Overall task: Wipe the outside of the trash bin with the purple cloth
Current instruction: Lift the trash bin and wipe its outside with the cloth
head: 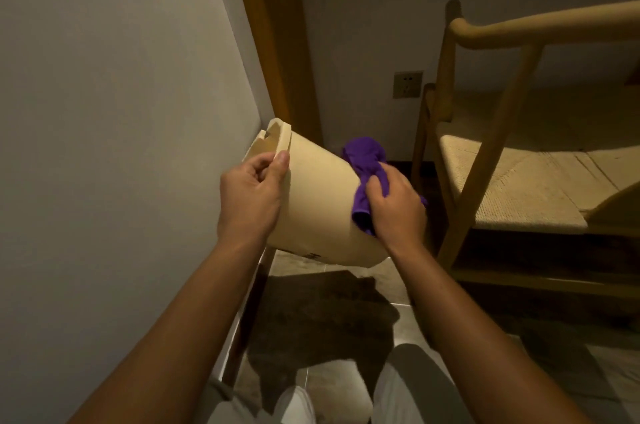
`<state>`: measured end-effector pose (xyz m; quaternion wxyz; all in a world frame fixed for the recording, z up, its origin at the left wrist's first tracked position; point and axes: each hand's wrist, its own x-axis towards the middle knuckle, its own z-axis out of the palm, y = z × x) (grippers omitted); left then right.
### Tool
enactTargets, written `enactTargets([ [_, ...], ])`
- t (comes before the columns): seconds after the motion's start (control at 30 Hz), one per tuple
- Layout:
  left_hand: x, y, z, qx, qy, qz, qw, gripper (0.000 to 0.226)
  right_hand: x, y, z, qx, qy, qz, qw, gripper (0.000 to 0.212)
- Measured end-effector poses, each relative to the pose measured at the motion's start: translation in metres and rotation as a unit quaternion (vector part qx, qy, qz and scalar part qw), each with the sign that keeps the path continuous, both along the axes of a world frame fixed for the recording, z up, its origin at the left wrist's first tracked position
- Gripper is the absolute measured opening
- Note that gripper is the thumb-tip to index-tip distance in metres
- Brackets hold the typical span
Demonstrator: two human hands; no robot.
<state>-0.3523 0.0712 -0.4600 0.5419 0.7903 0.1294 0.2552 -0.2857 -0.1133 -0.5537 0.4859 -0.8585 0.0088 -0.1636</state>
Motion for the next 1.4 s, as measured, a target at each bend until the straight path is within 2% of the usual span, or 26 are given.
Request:
enactTargets([
  [0.07, -0.001, 0.002, 0.002, -0.003, -0.016, -0.004, 1.0, 0.008, -0.001, -0.018, -0.017, 0.044, 0.02, -0.004, 0.999, 0.048],
  [0.17, 0.001, 0.002, 0.003, -0.008, -0.03, -0.007, 0.999, 0.008, -0.005, -0.027, -0.02, 0.072, -0.012, -0.02, 0.997, 0.049],
  [0.37, 0.008, -0.022, -0.004, -0.047, 0.003, -0.009, 0.999, 0.015, -0.034, 0.031, 0.013, 0.082, -0.064, 0.048, 0.993, 0.055],
  [0.53, 0.007, -0.025, -0.002, -0.031, -0.028, -0.014, 0.999, 0.021, -0.028, 0.085, 0.06, 0.015, -0.116, 0.08, 0.99, 0.044],
  [0.67, 0.007, -0.022, -0.002, 0.0, -0.046, -0.012, 0.999, 0.017, 0.01, 0.072, 0.093, 0.011, -0.04, 0.068, 0.997, 0.024],
  [0.8, 0.014, -0.015, -0.004, -0.08, -0.043, 0.024, 0.996, 0.021, -0.038, 0.076, 0.08, -0.01, -0.107, 0.083, 0.991, 0.034],
  [0.93, 0.023, -0.007, -0.005, -0.177, 0.014, 0.057, 0.983, 0.025, -0.096, 0.086, 0.033, -0.074, -0.135, 0.057, 0.986, 0.035],
  [1.03, 0.022, -0.012, -0.001, -0.158, 0.023, 0.043, 0.986, 0.022, -0.094, 0.082, 0.029, -0.061, -0.12, 0.041, 0.99, 0.034],
  [1.17, 0.011, -0.024, 0.002, -0.097, -0.007, -0.028, 0.995, 0.018, -0.05, 0.07, 0.056, -0.066, -0.085, 0.028, 0.994, 0.048],
  [1.23, 0.006, -0.025, 0.004, -0.083, -0.021, -0.014, 0.996, 0.014, -0.021, 0.058, 0.067, -0.058, -0.067, 0.03, 0.996, 0.049],
  [1.3, 0.002, -0.022, 0.006, -0.077, -0.02, 0.014, 0.997, 0.023, 0.002, 0.04, 0.071, -0.039, -0.053, 0.016, 0.998, 0.046],
  [1.4, -0.003, -0.014, 0.007, -0.06, -0.039, 0.011, 0.997, 0.018, 0.021, 0.006, 0.055, 0.005, -0.04, -0.007, 0.999, 0.04],
])
